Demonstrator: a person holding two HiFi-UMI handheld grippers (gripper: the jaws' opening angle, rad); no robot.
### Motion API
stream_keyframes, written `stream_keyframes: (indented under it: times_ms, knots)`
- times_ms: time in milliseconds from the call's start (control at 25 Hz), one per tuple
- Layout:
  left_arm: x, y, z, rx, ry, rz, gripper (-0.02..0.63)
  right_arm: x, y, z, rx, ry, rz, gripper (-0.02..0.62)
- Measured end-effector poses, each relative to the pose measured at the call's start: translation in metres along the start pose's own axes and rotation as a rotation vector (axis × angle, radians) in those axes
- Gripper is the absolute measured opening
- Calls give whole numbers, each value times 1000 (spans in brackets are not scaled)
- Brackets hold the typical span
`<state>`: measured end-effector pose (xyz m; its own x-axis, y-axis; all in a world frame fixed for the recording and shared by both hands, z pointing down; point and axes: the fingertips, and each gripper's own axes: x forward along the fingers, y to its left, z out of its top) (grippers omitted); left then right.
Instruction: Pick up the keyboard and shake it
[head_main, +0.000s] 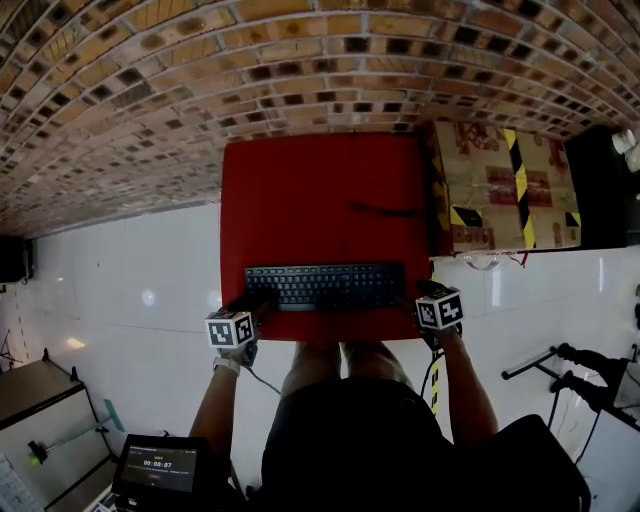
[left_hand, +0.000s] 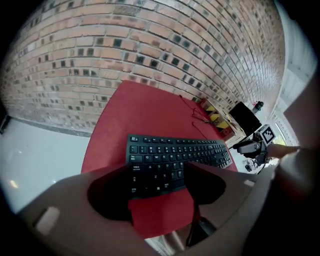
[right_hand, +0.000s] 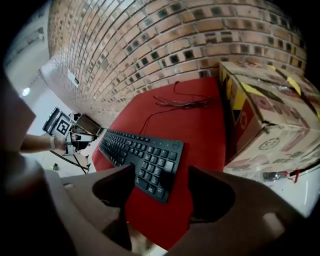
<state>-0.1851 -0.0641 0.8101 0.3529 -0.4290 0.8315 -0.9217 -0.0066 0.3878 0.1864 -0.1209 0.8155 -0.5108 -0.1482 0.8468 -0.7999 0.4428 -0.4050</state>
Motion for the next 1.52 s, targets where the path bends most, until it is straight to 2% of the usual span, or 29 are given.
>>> stream_keyframes:
  times_ms: [160, 360, 560, 600, 760, 1040, 1080, 1120, 1320, 1520]
  knots:
    - [17, 21, 6, 30, 60, 21, 365, 23, -6, 1, 16, 60, -9, 375]
    - [34, 26, 1, 49, 130, 21, 397, 41, -8, -3, 24, 117, -94, 467]
    - [47, 19, -3, 72, 178, 22, 421, 51, -5, -2, 41, 141, -173, 495]
    - [49, 18, -3, 72, 181, 30, 440, 52, -5, -2, 39, 146, -187, 497]
    - [51, 20, -2, 66, 171, 51, 442, 56, 0, 1, 45, 151, -210, 497]
    - [51, 21, -2, 53, 152, 25, 443, 59, 0, 4, 44, 153, -259, 497]
    - [51, 20, -2, 51, 148, 26, 440, 59, 2, 5, 30, 149, -259, 493]
    - [51, 20, -2, 51, 141, 30, 439, 59, 5, 6, 13, 145, -262, 450]
    - [45, 15, 4, 90, 82, 62, 437, 45, 11, 11, -21, 96, -325, 431]
    - [27, 2, 32, 132, -19, 91, 410, 21, 8, 22, -4, 7, -409, 417]
